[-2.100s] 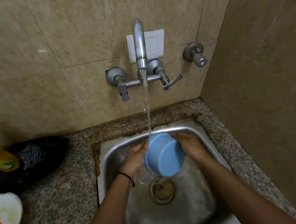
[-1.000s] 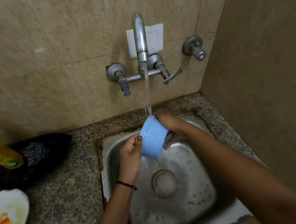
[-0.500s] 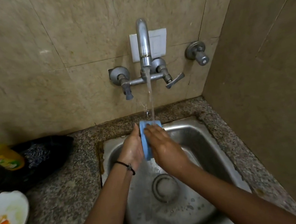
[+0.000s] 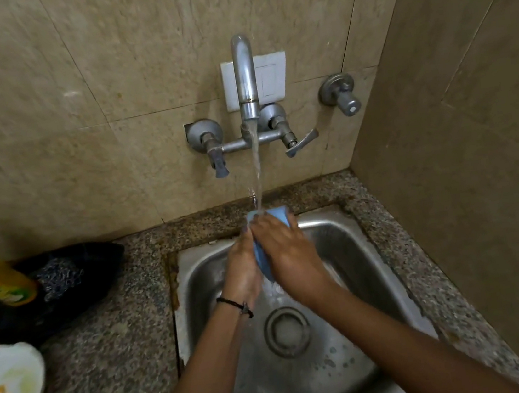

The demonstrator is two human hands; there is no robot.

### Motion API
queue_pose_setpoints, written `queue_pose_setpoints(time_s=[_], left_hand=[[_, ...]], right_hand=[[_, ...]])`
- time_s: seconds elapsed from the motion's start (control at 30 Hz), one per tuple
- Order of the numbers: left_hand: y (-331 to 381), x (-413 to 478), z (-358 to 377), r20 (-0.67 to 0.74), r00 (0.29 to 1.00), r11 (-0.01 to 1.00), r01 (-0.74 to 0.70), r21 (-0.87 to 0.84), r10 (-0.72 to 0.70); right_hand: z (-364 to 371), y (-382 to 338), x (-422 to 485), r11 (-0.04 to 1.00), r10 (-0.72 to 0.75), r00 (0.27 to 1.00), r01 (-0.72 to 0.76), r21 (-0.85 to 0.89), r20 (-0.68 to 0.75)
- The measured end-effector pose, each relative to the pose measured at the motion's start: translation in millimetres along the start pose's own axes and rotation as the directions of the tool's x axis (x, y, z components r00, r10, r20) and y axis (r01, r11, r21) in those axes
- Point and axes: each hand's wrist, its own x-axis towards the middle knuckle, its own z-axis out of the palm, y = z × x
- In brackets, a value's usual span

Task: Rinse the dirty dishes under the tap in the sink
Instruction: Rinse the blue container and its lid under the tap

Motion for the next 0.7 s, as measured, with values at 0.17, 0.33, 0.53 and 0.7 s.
queue_pose_setpoints(time_s=[0.17, 0.33, 0.53, 0.7], left_hand=[[-1, 1, -1, -0.048, 0.997, 0.998, -0.054, -0.024, 0.052], [-12, -8, -3, -0.018, 0.987, 0.979, -0.154, 0.133, 0.157], [-12, -27, -10, 0.106, 0.977, 0.969, -0.201, 0.144, 0.187], [-7, -29, -11, 0.091, 0.995, 0.998, -0.043, 0.048, 0.038]], right_hand=[[-2, 0, -24, 0.994, -0.104, 0.994, 0.103, -0.04, -0.019], [-25, -8, 32, 0.967, 0.254, 0.961, -0.255, -0.004, 0.111], [-40, 38, 50, 0.239, 0.485, 0.357, -0.932, 0.271, 0.798], [-34, 49, 21, -0.07, 0.276, 0.292, -0.944, 0.322, 0.916]])
